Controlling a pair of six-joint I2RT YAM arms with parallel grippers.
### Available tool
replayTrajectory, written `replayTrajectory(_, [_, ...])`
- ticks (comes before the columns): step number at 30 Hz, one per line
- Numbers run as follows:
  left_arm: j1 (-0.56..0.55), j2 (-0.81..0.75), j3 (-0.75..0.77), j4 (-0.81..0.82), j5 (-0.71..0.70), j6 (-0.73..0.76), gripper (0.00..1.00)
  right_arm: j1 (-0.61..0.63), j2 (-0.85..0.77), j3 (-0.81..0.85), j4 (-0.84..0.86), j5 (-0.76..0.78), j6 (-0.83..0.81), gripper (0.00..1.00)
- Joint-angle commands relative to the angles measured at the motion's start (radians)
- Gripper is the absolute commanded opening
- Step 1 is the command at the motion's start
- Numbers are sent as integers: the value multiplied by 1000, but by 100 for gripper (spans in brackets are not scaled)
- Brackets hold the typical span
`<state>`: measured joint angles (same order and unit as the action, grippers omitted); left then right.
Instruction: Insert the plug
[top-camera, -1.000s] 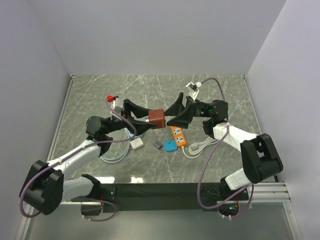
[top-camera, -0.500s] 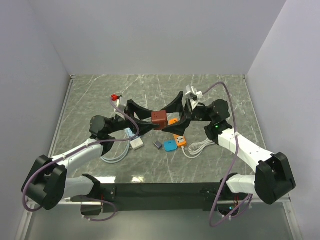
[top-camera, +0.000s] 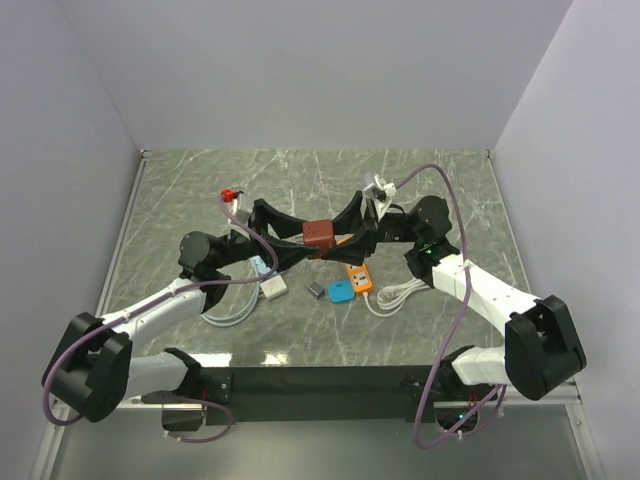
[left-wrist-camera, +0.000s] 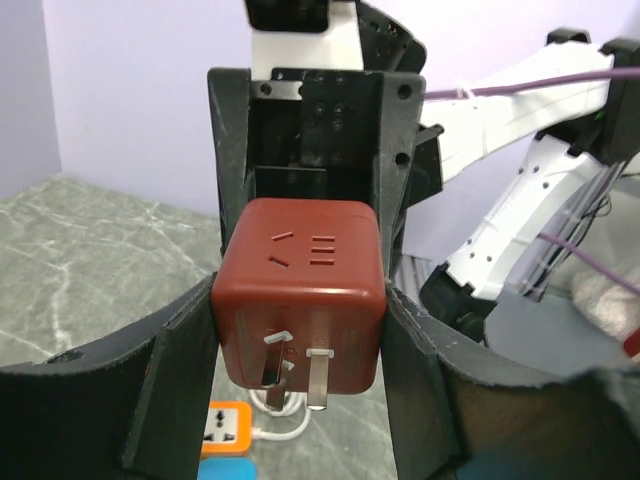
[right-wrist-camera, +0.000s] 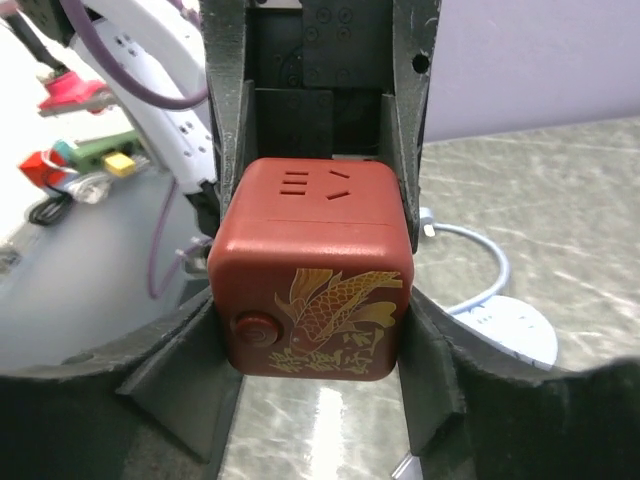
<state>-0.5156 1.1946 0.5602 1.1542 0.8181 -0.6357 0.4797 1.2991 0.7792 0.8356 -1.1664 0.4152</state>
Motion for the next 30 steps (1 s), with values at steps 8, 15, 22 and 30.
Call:
replayTrajectory(8, [41, -134, 0, -200, -131, 111, 99, 2, -47, 190, -561, 163, -381, 0])
replayTrajectory(15, [209, -231, -43, -260, -157, 97, 99, 0, -25, 268, -792, 323, -467, 0])
replayTrajectory(22, [273, -201, -13, -407, -319, 97, 99, 10, 51, 411, -966, 418, -486, 0])
replayTrajectory(30, [276, -129, 33, -545, -448, 140, 99, 46, 183, 578, -1170, 554, -461, 0])
